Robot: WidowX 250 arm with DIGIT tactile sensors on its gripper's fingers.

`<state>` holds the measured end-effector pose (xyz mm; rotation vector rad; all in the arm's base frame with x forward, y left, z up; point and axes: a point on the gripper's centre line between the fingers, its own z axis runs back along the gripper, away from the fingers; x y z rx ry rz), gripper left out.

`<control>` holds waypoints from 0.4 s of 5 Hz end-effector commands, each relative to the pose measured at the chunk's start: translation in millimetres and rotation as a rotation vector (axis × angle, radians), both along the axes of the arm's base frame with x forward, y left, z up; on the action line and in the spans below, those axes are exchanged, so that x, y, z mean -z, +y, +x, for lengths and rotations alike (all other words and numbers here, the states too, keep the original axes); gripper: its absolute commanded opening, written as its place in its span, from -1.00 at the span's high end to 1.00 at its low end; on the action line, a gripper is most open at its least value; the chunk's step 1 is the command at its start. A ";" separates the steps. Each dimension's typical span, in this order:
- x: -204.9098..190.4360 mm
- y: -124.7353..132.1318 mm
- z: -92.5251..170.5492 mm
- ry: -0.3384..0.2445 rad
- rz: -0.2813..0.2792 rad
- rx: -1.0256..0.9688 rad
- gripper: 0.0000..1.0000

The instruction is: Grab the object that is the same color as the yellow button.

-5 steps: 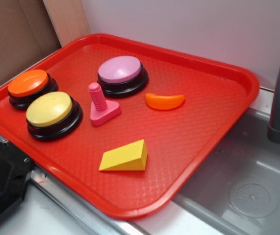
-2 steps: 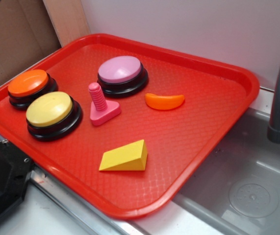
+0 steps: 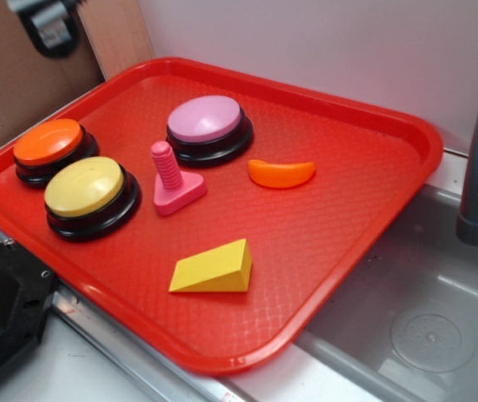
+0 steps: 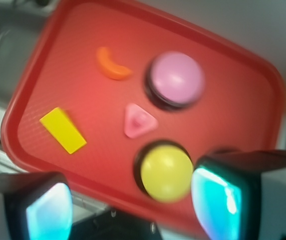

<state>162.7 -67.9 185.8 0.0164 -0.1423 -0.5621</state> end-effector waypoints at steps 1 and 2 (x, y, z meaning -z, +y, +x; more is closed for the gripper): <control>46.4 -40.6 17.5 -0.041 -0.159 0.348 -1.00; 71.7 -57.8 22.7 -0.031 -0.140 0.348 -1.00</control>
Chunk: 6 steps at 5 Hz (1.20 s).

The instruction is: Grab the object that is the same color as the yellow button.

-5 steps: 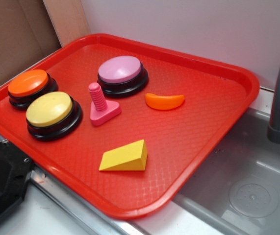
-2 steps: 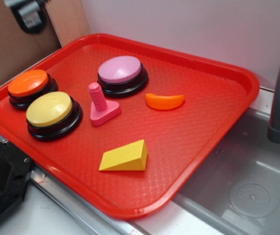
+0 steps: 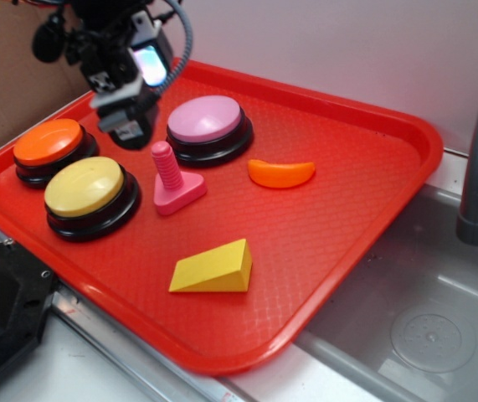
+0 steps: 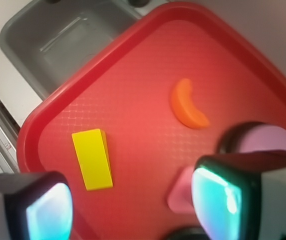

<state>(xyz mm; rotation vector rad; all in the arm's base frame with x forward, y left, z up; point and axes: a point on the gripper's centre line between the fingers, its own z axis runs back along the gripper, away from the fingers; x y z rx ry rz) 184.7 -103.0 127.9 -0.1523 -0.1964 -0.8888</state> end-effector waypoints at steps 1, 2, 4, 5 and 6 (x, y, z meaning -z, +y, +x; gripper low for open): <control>33.9 -38.4 0.8 -0.037 0.038 0.030 -1.00; 56.8 -54.1 -7.8 -0.030 0.054 0.074 -1.00; 73.1 -67.0 -33.3 -0.014 0.084 0.104 -1.00; 82.8 -63.0 -35.2 0.001 0.106 0.082 -1.00; 92.0 -62.8 -32.4 0.009 0.151 0.061 -1.00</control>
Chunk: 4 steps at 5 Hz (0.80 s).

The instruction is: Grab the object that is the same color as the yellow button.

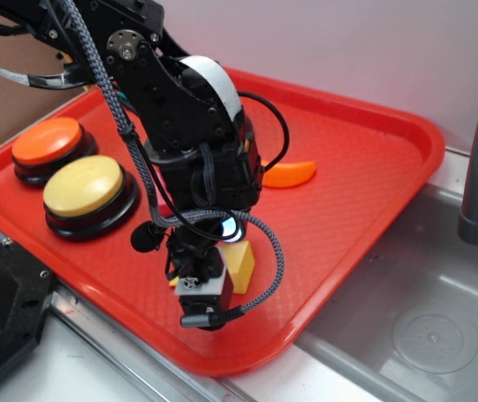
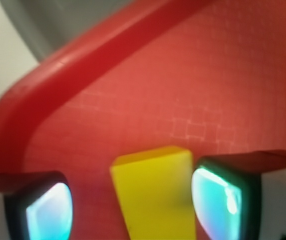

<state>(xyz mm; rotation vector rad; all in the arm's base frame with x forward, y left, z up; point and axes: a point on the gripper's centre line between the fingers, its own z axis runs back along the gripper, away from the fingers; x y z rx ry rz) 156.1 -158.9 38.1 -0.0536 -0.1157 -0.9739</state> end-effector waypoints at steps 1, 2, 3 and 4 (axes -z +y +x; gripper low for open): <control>8.1 -7.8 -4.0 0.008 0.038 -0.041 -1.00; 6.9 -6.7 -4.7 -0.011 0.025 -0.055 1.00; 3.5 -4.7 -4.4 -0.015 0.011 -0.071 1.00; -18.7 7.7 -1.6 -0.002 -0.029 -0.177 1.00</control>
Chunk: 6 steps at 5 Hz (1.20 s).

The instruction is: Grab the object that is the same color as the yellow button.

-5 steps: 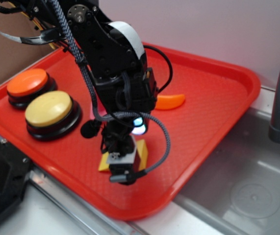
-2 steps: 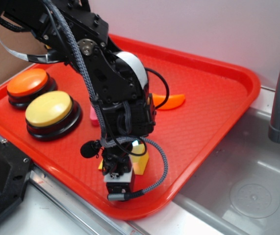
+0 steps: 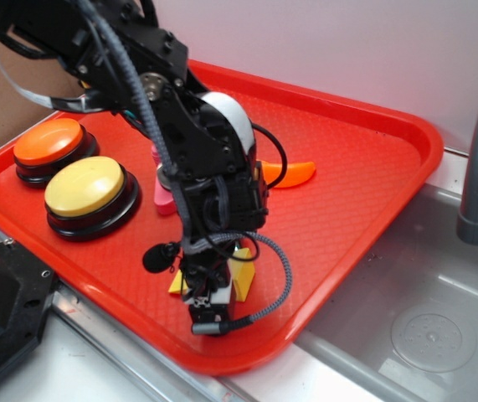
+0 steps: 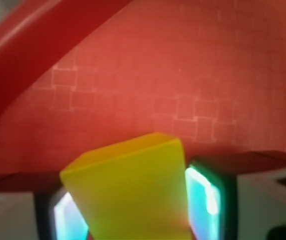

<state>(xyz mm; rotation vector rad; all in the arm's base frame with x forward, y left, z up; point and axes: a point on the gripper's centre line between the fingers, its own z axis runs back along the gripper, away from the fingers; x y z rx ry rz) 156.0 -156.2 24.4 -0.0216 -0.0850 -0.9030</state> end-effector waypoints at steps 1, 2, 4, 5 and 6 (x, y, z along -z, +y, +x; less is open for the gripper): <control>-82.5 24.4 7.8 0.033 -0.062 -0.356 1.00; -131.6 39.4 4.1 0.025 -0.121 -0.605 1.00; -198.5 72.8 -14.8 -0.038 -0.196 -0.848 1.00; -209.1 79.8 -17.6 -0.060 -0.185 -0.921 1.00; -203.5 77.1 -12.7 -0.024 -0.139 -0.926 1.00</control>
